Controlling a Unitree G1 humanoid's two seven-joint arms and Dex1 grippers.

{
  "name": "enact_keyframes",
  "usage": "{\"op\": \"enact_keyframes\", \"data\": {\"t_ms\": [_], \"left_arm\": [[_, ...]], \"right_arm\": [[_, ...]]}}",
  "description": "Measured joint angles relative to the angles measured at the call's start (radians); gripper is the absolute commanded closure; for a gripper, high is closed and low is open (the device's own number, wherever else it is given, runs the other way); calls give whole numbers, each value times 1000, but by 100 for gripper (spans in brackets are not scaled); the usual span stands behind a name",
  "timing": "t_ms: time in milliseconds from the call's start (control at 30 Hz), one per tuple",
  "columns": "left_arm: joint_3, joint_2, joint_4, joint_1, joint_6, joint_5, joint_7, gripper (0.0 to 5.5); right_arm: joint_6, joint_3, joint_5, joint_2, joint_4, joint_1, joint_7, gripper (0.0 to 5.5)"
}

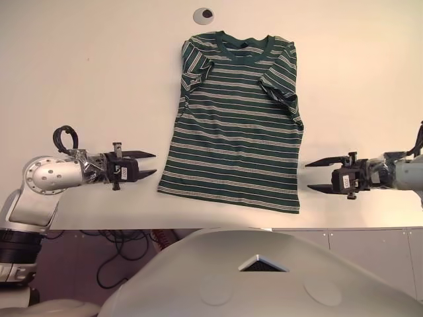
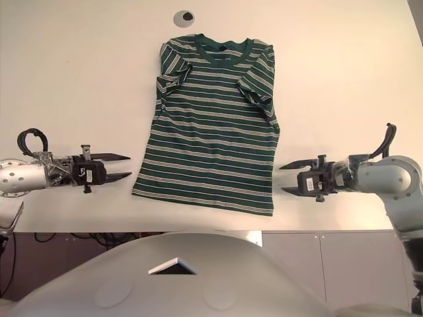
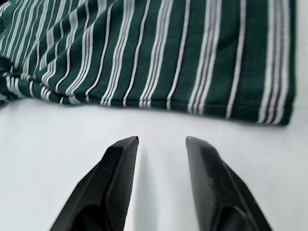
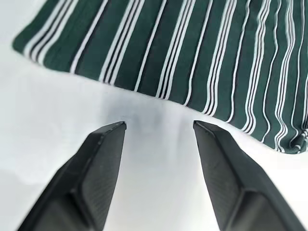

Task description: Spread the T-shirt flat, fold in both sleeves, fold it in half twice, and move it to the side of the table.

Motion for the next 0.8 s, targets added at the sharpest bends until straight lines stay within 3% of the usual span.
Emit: {"op": "enact_keyframes", "data": {"t_ms": [333, 500, 800], "left_arm": [[-84, -1, 1, -61, -87, 54, 12, 376], [-122, 5, 0, -83, -157, 96, 13, 374], [-172, 13, 2, -122, -215, 139, 17, 507]], "right_arm": [[-69, 56, -60, -10, -118, 100, -69, 293], [-98, 94, -78, 12, -109, 82, -88, 373], [-38, 123, -64, 14, -76, 21, -90, 523]]}}
